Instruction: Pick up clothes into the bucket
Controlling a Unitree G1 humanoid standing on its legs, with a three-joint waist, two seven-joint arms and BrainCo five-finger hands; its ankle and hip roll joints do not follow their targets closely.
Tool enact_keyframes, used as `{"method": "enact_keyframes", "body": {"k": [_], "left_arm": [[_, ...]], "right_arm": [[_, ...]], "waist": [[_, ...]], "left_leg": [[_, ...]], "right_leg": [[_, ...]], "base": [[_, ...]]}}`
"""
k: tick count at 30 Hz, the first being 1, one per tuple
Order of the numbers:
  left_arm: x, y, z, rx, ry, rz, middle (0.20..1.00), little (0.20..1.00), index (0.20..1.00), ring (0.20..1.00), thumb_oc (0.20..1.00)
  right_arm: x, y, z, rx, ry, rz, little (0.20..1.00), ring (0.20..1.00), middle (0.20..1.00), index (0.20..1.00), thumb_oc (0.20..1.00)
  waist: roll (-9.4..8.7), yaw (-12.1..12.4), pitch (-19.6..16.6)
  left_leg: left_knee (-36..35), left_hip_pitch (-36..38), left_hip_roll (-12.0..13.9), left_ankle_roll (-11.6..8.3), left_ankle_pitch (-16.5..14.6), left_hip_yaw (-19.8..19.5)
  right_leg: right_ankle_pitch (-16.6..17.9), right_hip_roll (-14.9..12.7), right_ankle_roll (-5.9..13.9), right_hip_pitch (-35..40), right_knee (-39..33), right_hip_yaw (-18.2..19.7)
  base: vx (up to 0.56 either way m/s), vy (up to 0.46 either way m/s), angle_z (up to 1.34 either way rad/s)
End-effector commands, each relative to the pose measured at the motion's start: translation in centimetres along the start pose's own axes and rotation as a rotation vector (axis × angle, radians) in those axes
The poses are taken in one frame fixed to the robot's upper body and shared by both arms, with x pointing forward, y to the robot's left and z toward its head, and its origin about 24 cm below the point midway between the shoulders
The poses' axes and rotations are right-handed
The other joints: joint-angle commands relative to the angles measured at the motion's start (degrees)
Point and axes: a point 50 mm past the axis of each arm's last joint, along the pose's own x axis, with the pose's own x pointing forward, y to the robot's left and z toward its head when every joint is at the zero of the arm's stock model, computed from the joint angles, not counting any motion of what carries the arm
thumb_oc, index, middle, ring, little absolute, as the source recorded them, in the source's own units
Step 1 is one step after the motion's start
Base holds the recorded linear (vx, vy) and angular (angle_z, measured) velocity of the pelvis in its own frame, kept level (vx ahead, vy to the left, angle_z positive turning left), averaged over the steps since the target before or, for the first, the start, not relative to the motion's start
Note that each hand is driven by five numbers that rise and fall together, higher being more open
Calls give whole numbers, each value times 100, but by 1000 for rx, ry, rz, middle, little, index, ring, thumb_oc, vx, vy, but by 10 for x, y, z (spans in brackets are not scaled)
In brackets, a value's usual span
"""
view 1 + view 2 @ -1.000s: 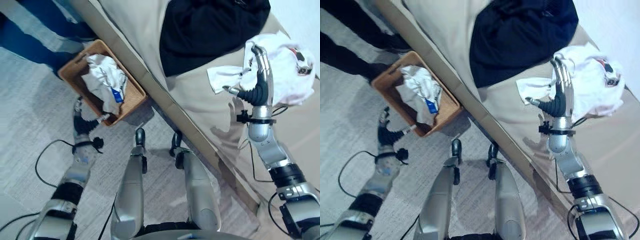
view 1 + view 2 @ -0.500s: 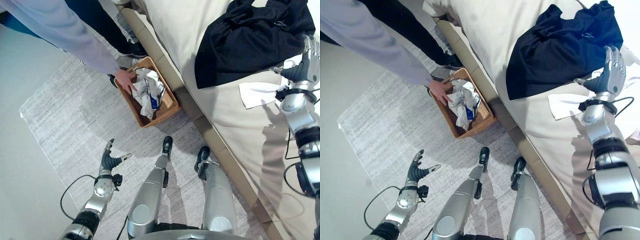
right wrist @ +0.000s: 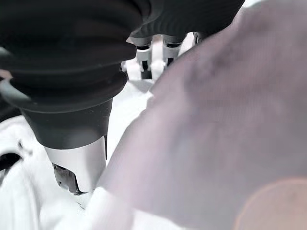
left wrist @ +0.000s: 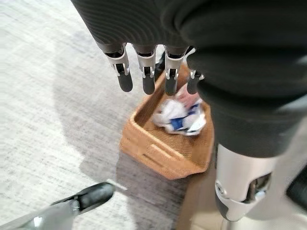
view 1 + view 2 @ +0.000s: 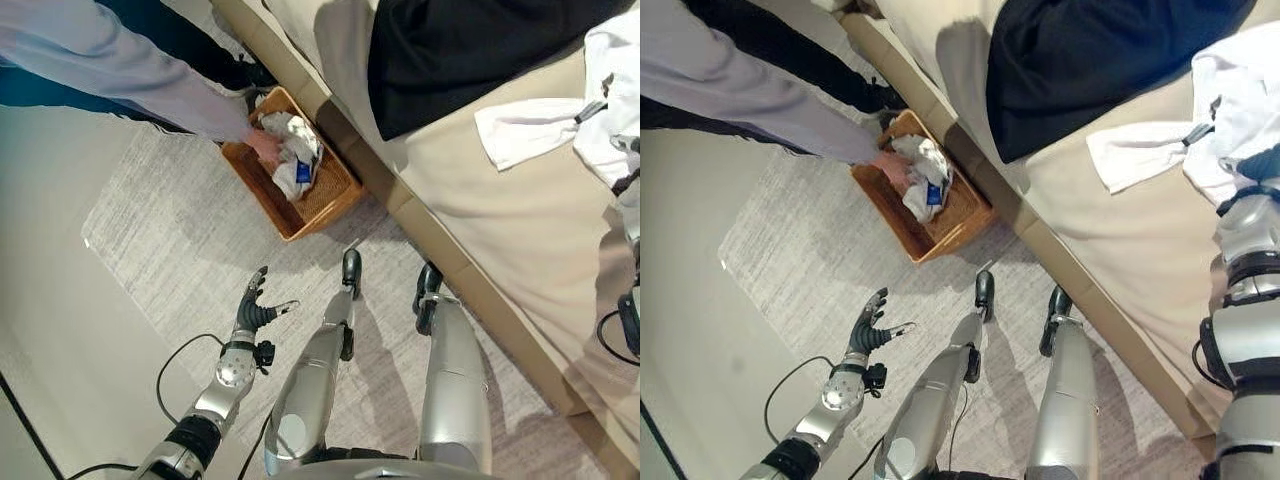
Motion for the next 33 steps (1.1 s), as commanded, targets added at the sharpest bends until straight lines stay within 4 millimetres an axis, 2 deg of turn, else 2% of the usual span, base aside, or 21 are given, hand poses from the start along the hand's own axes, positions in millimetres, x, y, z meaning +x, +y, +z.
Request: {"method": "enact_keyframes", "body": {"k": [1,3,5,6,7,9,10,11,15,16,18,19,20,21,22,23,26,27,28,32,33], "left_arm": [[5,1,6,-46,-14,35,1000,1000,1000,1000,1000],[6,1,7,-55,-16,37,1000,1000,1000,1000,1000],[6,-3,13,-69,-39,13,1000,1000,1000,1000,1000],[3,-2,12,-83,-39,7,1000,1000,1000,1000,1000],[5,-1,14,-84,-47,11,1000,1000,1000,1000,1000],[3,-2,14,-88,-45,-9,1000,1000,1000,1000,1000],[3,-4,13,-90,-36,-23,1000,1000,1000,1000,1000],[3,-3,12,-94,-33,-21,1000,1000,1000,1000,1000],[8,-3,16,-104,-43,-14,1000,1000,1000,1000,1000],[10,-2,19,-106,-57,-6,1000,1000,1000,1000,1000],[11,-1,21,-101,-64,-5,1000,1000,1000,1000,1000],[12,1,22,-100,-72,3,1000,1000,1000,1000,1000],[12,1,22,-99,-71,3,1000,1000,1000,1000,1000],[17,5,26,-100,-91,22,1000,1000,1000,1000,1000],[15,4,24,-98,-81,19,1000,1000,1000,1000,1000],[16,10,26,-92,-94,36,1000,1000,1000,1000,1000],[17,16,26,-78,-101,51,1000,1000,1000,1000,1000],[17,25,26,-65,-107,78,1000,1000,1000,1000,1000],[17,26,26,-61,-105,77,1000,1000,1000,1000,1000],[15,46,26,-33,-116,120,1000,1000,1000,1000,1000],[13,56,25,-31,-116,135,1000,1000,1000,1000,1000]], "right_arm": [[18,-31,6,-12,0,-58,1000,1000,1000,1000,1000],[21,-33,8,18,12,-51,1000,1000,1000,1000,1000],[22,-35,0,33,58,-8,1000,1000,1000,1000,1000],[24,-37,4,98,61,7,1000,1000,1000,1000,1000],[25,-38,6,105,59,3,1000,1000,1000,1000,1000],[25,-36,7,132,44,61,1000,1000,1000,1000,1000],[24,-35,5,150,47,89,247,247,247,247,247],[26,-38,9,172,37,81,200,200,200,200,200],[27,-40,30,291,-47,69,200,200,200,200,200],[24,-37,49,364,-124,83,200,200,200,200,200],[23,-36,54,399,-145,87,200,200,200,200,200],[18,-34,72,472,-218,98,200,200,200,200,200],[18,-33,72,472,-217,99,200,200,200,200,200],[13,-40,93,575,-314,91,200,200,200,200,200],[12,-37,91,569,-310,98,200,200,200,200,200],[5,-45,108,639,-401,89,200,200,200,200,200],[-1,-52,115,709,-461,79,200,200,200,200,200],[-8,-56,122,757,-514,79,200,200,200,200,200],[-9,-55,121,757,-510,80,200,200,200,200,200],[-17,-59,119,800,-556,81,200,200,200,200,200],[-19,-62,117,812,-564,74,200,200,200,200,200]], "waist": [[95,-15,192],[113,-8,192],[163,43,192],[156,31,192],[174,52,192],[154,26,192],[162,32,192],[153,37,192],[72,-2,192],[-18,-52,192],[-59,-71,192],[-149,-110,192],[-151,-110,192],[-249,-147,192],[-267,-161,192],[-366,-212,192],[-510,-279,192],[-659,-359,192],[-667,-340,192],[-1005,-437,192],[-1129,-435,192]], "left_leg": [[361,53,139,-66,-421,-13],[393,-108,136,-69,-408,18],[421,-234,110,-65,-409,-1],[418,-184,62,-71,-541,-30],[438,-340,89,-54,-406,-9],[449,-279,46,-62,-551,-19],[476,-335,35,-59,-554,-20],[483,-353,32,-55,-548,-24],[503,-413,19,-50,-538,-7],[521,-415,20,-53,-543,-7],[536,-399,16,-57,-554,-13],[566,-355,12,-57,-570,-9],[567,-350,14,-57,-571,-10],[611,-423,40,-51,-450,24],[606,-264,22,-70,-592,3],[669,-291,48,-57,-495,32],[753,-75,71,-70,-574,56],[863,113,75,-62,-676,93],[859,136,84,-62,-681,93],[1064,826,147,-23,-985,206],[1124,1255,176,17,-1128,256]], "right_leg": [[577,-104,599,99,-607,312],[596,-98,605,-75,-559,349],[599,-103,614,-248,-492,384],[392,-134,663,-245,-402,456],[597,-116,614,-365,-464,403],[382,-146,669,-364,-368,456],[378,-160,673,-413,-353,455],[375,-163,669,-436,-344,453],[386,-157,661,-457,-371,462],[415,-143,658,-425,-428,450],[426,-136,661,-394,-459,441],[463,-122,662,-298,-530,429],[464,-121,662,-290,-535,427],[725,-90,618,-232,-712,333],[531,-96,667,-101,-658,389],[788,-74,627,-13,-826,296],[891,-47,652,324,-1020,265],[980,5,668,618,-1176,269],[988,16,669,650,-1201,264],[1148,167,739,1573,-1631,317],[1213,228,776,2066,-1819,335]], "base": [[-22,-18,-12],[-20,-18,-8],[18,-41,-7],[-17,-37,-3],[58,-51,5],[30,-24,5],[0,0,0],[0,0,0],[-5,0,2],[0,0,0],[0,0,0],[0,0,0],[-119,37,-2],[-37,17,1],[-139,52,-3],[-34,24,-2],[-72,61,-7],[-31,63,-8],[-28,76,-7],[11,54,-22],[27,53,-25]]}}
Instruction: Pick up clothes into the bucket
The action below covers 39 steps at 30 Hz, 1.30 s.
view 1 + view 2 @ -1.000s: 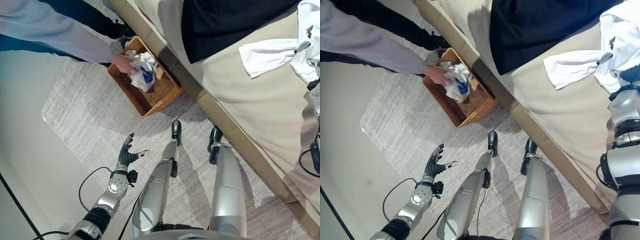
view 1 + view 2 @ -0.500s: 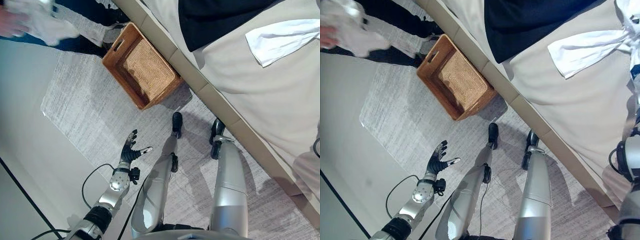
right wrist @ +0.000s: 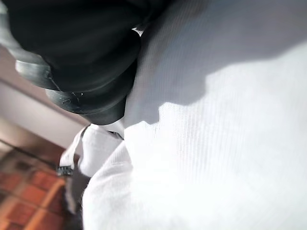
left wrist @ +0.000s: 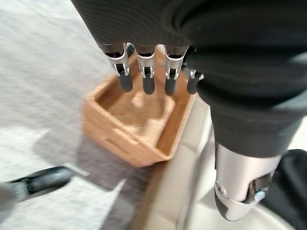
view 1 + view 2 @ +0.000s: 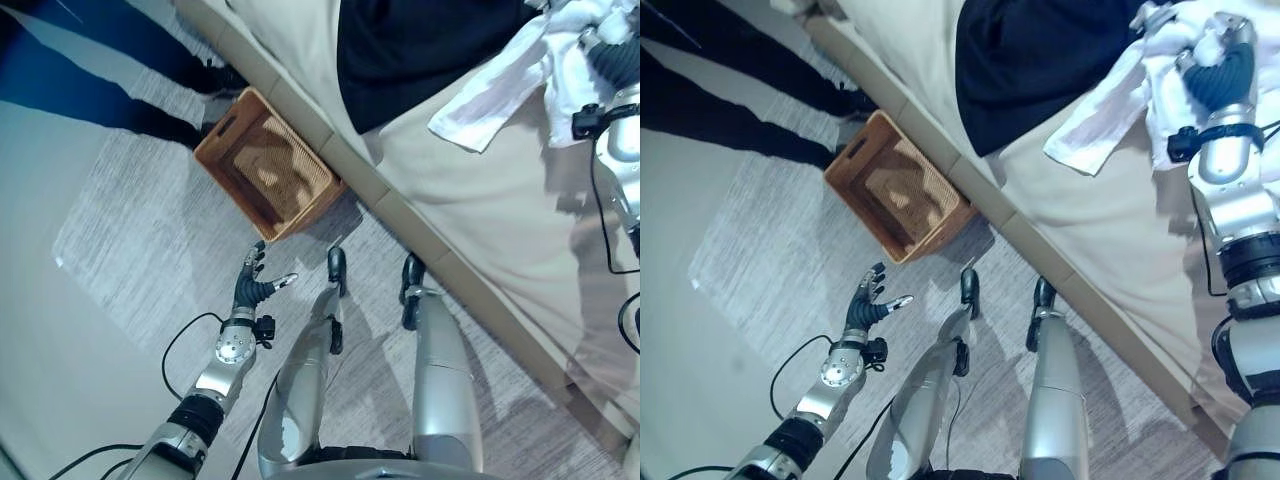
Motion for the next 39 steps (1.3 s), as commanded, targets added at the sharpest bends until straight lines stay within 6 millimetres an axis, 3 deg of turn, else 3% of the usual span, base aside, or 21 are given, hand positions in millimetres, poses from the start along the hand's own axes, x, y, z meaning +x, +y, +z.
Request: {"method": "enact_keyframes", "body": {"k": [1,3,6,9,11,12,13,15,16,18,19,20,23,24,27,28,30,33,36,39], "left_arm": [[-6,38,-3,50,-19,89,1000,1000,1000,1000,1000],[-9,50,2,56,-43,92,1000,1000,1000,1000,1000],[-10,58,8,55,-68,99,1000,1000,1000,1000,1000],[-12,70,31,9,-170,106,1000,1000,1000,1000,1000],[-11,71,40,-3,-202,94,1000,1000,1000,1000,1000],[-10,72,61,-7,-286,60,1000,1000,1000,1000,1000],[-10,72,61,-6,-284,59,1000,1000,1000,1000,1000],[-5,71,82,13,-359,9,1000,1000,1000,1000,1000],[-2,66,114,35,-471,-81,1000,1000,1000,1000,1000],[-1,63,126,28,-506,-125,1000,1000,1000,1000,1000],[1,56,151,28,-585,-221,1000,1000,1000,1000,1000],[1,56,151,28,-584,-223,1000,1000,1000,1000,1000],[0,37,192,52,-680,-443,1000,1000,1000,1000,1000],[0,36,192,52,-680,-445,1000,1000,1000,1000,1000],[0,12,224,149,-725,-667,1000,1000,1000,1000,1000],[0,12,225,149,-726,-669,1000,1000,1000,1000,1000],[4,-6,236,207,-713,-790,1000,1000,1000,1000,1000],[6,-14,239,240,-705,-825,1000,1000,1000,1000,1000],[11,-33,244,275,-709,-878,1000,1000,1000,1000,1000],[13,-43,243,237,-703,-892,1000,1000,1000,1000,1000]], "right_arm": [[13,-31,39,133,-177,-138,200,200,200,200,200],[5,-31,35,138,-182,-133,200,200,200,200,200],[-1,-30,36,149,-203,-120,200,200,200,200,200],[-18,-19,26,142,-191,-48,200,200,200,200,200],[-23,-15,20,137,-175,-17,200,200,200,200,200],[-30,-10,18,125,-170,41,200,200,200,200,200],[-31,-9,17,126,-168,41,200,200,200,200,200],[-40,0,14,131,-162,110,200,200,200,200,200],[-48,8,14,145,-163,192,200,200,200,200,200],[-55,14,12,158,-155,243,200,200,200,200,200],[-64,21,12,165,-148,338,200,200,200,200,200],[-64,20,12,165,-146,337,200,200,200,200,200],[-76,23,19,135,-164,492,200,200,200,200,200],[-76,22,19,135,-162,490,200,200,200,200,200],[-77,25,37,103,-233,588,200,200,200,200,200],[-77,24,37,102,-232,586,200,200,200,200,200],[-76,28,60,110,-323,635,200,200,200,200,200],[-76,30,68,118,-356,648,200,200,200,200,200],[-82,35,103,196,-504,692,200,200,200,200,200],[-87,37,119,251,-572,709,200,200,200,200,200]], "waist": [[-619,-12,30],[-767,-22,-133],[-885,-25,-424],[-984,-9,-1000],[-998,3,-1152],[-1065,-11,-1416],[-1071,-5,-1412],[-1111,-23,-1677],[-1145,-40,-1910],[-1170,-46,-2021],[-1190,-82,-2252],[-1194,-73,-2245],[-1203,-129,-2566],[-1207,-118,-2558],[-1191,-165,-2776],[-1197,-155,-2763],[-1164,-200,-2851],[-1159,-209,-2861],[-1141,-257,-2920],[-1133,-283,-2924]], "left_leg": [[694,581,-46,56,-889,63],[746,1168,-17,79,-1109,134],[697,1443,-1,101,-1184,206],[469,1948,38,125,-1274,292],[378,2076,43,134,-1277,309],[223,2286,78,135,-1284,335],[203,2313,80,134,-1279,336],[61,2482,98,126,-1263,352],[-76,2661,120,118,-1248,349],[-162,2779,129,114,-1241,357],[-298,2935,143,103,-1228,388],[-313,2954,143,102,-1224,385],[-529,3193,180,73,-1178,411],[-538,3205,181,73,-1176,410],[-639,3355,237,32,-1139,446],[-643,3365,237,31,-1139,445],[-663,3434,262,10,-1126,461],[-672,3474,268,5,-1123,460],[-658,3560,297,-8,-1137,452],[-629,3594,299,-1,-1161,440]], "right_leg": [[857,-177,522,886,-986,196],[878,-120,577,1587,-1265,233],[970,-75,611,1939,-1528,266],[1056,-32,700,2489,-2020,327],[1086,-18,712,2627,-2160,330],[1166,5,731,2870,-2414,350],[1176,9,731,2899,-2440,349],[1197,31,738,3084,-2606,331],[1196,43,740,3282,-2730,295],[1198,51,743,3402,-2800,289],[1185,67,750,3557,-2898,245],[1187,68,750,3574,-2909,241],[1177,112,753,3807,-3064,200],[1178,113,753,3818,-3070,199],[1179,151,757,4009,-3196,157],[1179,152,756,4020,-3200,156],[1175,174,752,4100,-3231,146],[1168,184,748,4143,-3239,143],[1137,193,750,4251,-3234,141],[1111,190,746,4294,-3211,151]], "base": [[40,71,-24],[63,92,-37],[82,72,-34],[117,61,-24],[98,39,-14],[98,29,-9],[66,25,-10],[85,10,-4],[131,6,-3],[87,6,-2],[62,-1,3],[81,-2,4],[48,-4,2],[46,-11,0],[30,-6,0],[0,0,0],[0,0,0],[8,-1,-1],[10,-1,-1],[4,1,-1]]}}
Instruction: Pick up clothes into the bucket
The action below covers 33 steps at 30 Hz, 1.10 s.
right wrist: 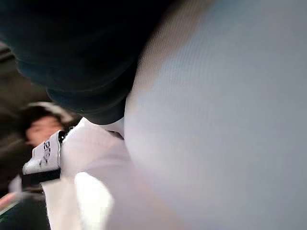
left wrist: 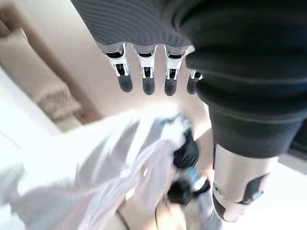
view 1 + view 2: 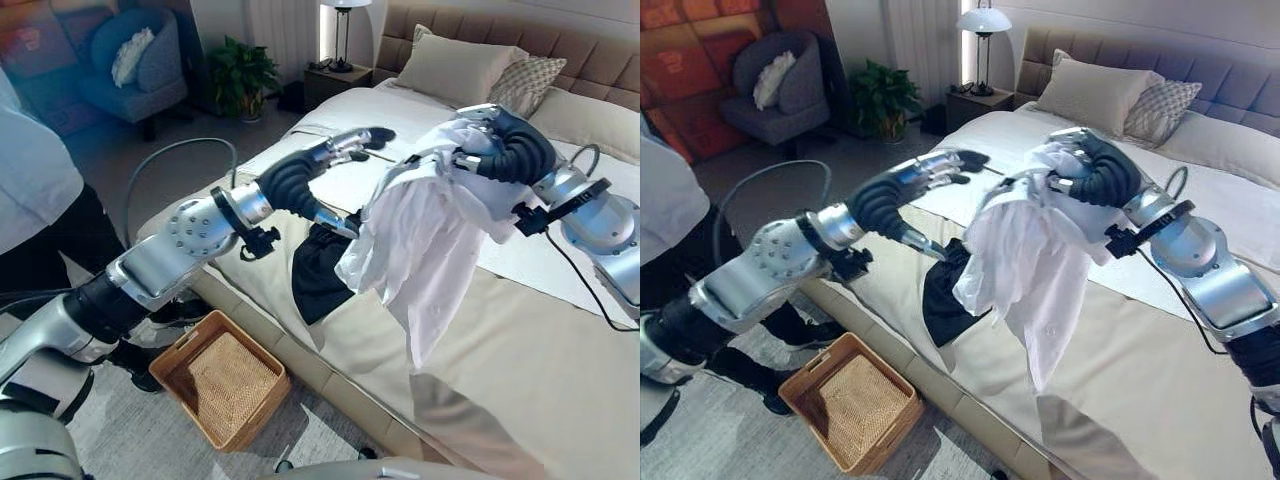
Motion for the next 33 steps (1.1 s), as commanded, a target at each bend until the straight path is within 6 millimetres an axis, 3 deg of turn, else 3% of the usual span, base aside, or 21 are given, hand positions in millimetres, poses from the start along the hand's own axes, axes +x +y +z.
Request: {"method": "enact_keyframes", "body": {"k": [1,11,17,27,32,33], "left_arm": [[9,11,-7,-42,-5,72,1000,1000,1000,1000,1000],[43,-13,-10,-165,-36,4,1000,1000,1000,1000,1000],[56,-18,-22,-192,-27,88,1000,1000,1000,1000,1000],[74,-45,-21,-293,-14,-37,1000,1000,1000,1000,1000],[81,-55,-14,-324,-20,-126,1000,1000,1000,1000,1000],[79,-58,-3,-366,-49,-193,1000,1000,1000,1000,1000]], "right_arm": [[14,-15,43,28,-234,-50,200,200,200,200,200],[26,2,79,107,-432,17,200,200,200,200,200],[29,8,97,145,-537,19,200,200,200,200,200],[31,17,106,172,-584,48,200,200,200,200,200],[33,18,108,179,-591,53,200,200,200,200,200],[32,17,108,183,-591,54,200,200,200,200,200]], "waist": [[-275,162,-481],[-248,106,-516],[-278,115,-506],[-275,101,-524],[-253,96,-514],[-235,97,-511]], "left_leg": [[261,55,32,-26,-511,-160],[403,173,59,-16,-631,-176],[508,121,56,-1,-628,-213],[623,169,66,14,-694,-281],[643,158,44,31,-700,-312],[633,155,35,35,-692,-314]], "right_leg": [[19,-322,492,-224,343,-151],[-76,-324,480,-44,373,-169],[-87,-350,461,-36,404,-178],[-141,-352,443,66,439,-142],[-134,-363,443,55,444,-116],[-125,-368,448,47,442,-114]], "base": [[0,0,0],[6,1,0],[0,0,0],[0,0,0],[-2,3,1],[0,0,0]]}}
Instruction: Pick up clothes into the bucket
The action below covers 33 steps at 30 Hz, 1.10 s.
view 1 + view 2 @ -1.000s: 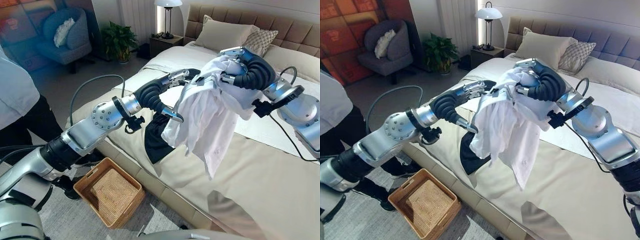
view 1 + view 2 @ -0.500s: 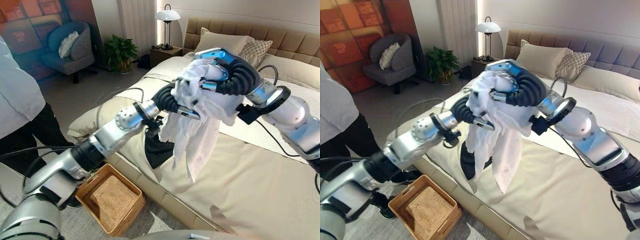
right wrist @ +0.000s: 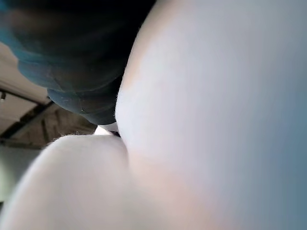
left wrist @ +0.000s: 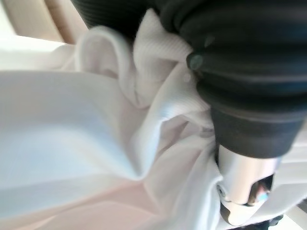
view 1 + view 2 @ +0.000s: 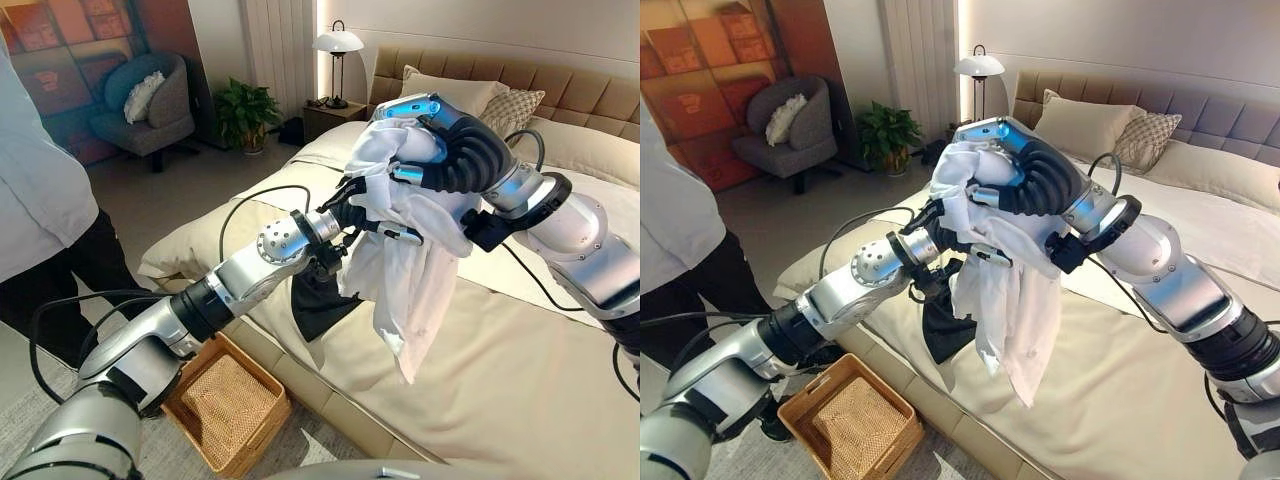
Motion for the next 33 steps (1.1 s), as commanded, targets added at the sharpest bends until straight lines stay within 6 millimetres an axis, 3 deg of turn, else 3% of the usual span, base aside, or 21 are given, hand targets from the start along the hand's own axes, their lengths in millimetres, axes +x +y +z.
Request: {"method": "enact_keyframes", "body": {"k": [1,2,3,4,5,9,10,11,12,23,27,29,30,31,32,33], "left_arm": [[26,-18,23,-57,-29,-205,1000,1000,1000,1000,1000],[25,-20,25,-81,-31,-224,1000,1000,1000,1000,1000],[22,-19,25,-116,-27,-232,482,482,482,482,482],[19,-20,24,-133,-23,-234,288,288,288,288,288],[17,-19,23,-162,-14,-241,200,200,200,200,200],[3,-8,18,-202,4,-192,200,200,200,200,200],[-2,-4,15,-233,7,-162,200,200,200,200,200],[-3,-4,15,-233,8,-162,200,200,200,200,200],[-8,2,14,-267,-3,-121,200,200,200,200,200],[-49,39,6,-299,-57,159,200,200,200,200,200],[-85,59,5,-284,-91,351,200,200,200,200,200],[-94,64,5,-277,-103,398,200,200,200,200,200],[-112,71,6,-243,-111,480,200,200,200,200,200],[-112,71,5,-243,-110,481,200,200,200,200,200],[-122,74,7,-214,-119,527,200,200,200,200,200],[-145,79,8,-138,-118,630,200,200,200,200,200]], "right_arm": [[25,-11,53,10,-315,-27,200,200,200,200,200],[25,-10,53,10,-315,-23,200,200,200,200,200],[25,-11,51,15,-306,-23,200,200,200,200,200],[25,-10,50,16,-300,-22,200,200,200,200,200],[25,-12,47,14,-284,-31,200,200,200,200,200],[21,-14,39,0,-244,-58,200,200,200,200,200],[18,-15,34,-5,-220,-76,445,445,445,445,445],[18,-15,34,-5,-220,-76,504,504,504,504,504],[14,-18,30,-16,-201,-103,1000,1000,1000,1000,1000],[-9,-28,12,-4,-113,-251,1000,1000,1000,1000,1000],[-31,-33,-2,33,-44,-366,1000,1000,1000,1000,1000],[-37,-35,-6,40,-19,-394,1000,1000,1000,1000,1000],[-52,-33,-17,66,39,-449,1000,1000,1000,1000,1000],[-52,-32,-17,67,40,-449,1000,1000,1000,1000,1000],[-63,-30,-25,87,85,-485,1000,1000,1000,1000,1000],[-85,-22,-41,140,179,-548,1000,1000,1000,1000,1000]], "waist": [[-243,89,-295],[-242,80,-297],[-238,72,-298],[-224,61,-294],[-216,50,-282],[-204,46,-270],[-204,45,-262],[-204,45,-264],[-203,51,-253],[-220,120,-238],[-231,159,-232],[-236,167,-221],[-237,180,-210],[-239,177,-219],[-236,184,-207],[-238,196,-194]], "left_leg": [[619,-105,23,44,-662,-290],[606,-107,23,44,-651,-288],[581,-109,22,43,-634,-284],[560,-69,32,37,-672,-288],[540,-55,25,34,-665,-282],[515,-30,4,45,-663,-281],[518,-20,-4,52,-671,-282],[518,-19,-4,52,-671,-282],[520,-16,-11,59,-676,-281],[558,9,-32,100,-732,-291],[569,16,-31,119,-758,-295],[573,12,-30,122,-761,-295],[581,6,-30,127,-769,-294],[582,6,-30,126,-771,-295],[579,4,-31,130,-771,-300],[567,-1,-31,132,-769,-311]], "right_leg": [[-89,-379,446,-217,445,-117],[-85,-384,450,-224,446,-122],[-79,-385,454,-231,441,-125],[-114,-374,457,-199,438,-122],[-110,-378,460,-191,438,-130],[-93,-407,469,-174,437,-165],[-97,-417,467,-164,440,-161],[-97,-417,467,-163,440,-161],[-97,-428,471,-158,447,-168],[-136,-448,465,-143,472,-140],[-167,-451,454,-140,483,-121],[-170,-454,451,-141,483,-118],[-174,-459,448,-146,485,-116],[-175,-459,448,-146,484,-118],[-177,-457,444,-154,487,-118],[-185,-454,440,-166,491,-112]], "base": [[0,0,0],[0,0,0],[0,0,0],[0,0,0],[0,0,0],[0,0,0],[0,0,0],[0,0,0],[0,0,0],[0,0,0],[0,0,0],[0,0,0],[0,0,0],[0,0,0],[0,0,0],[0,0,0]]}}
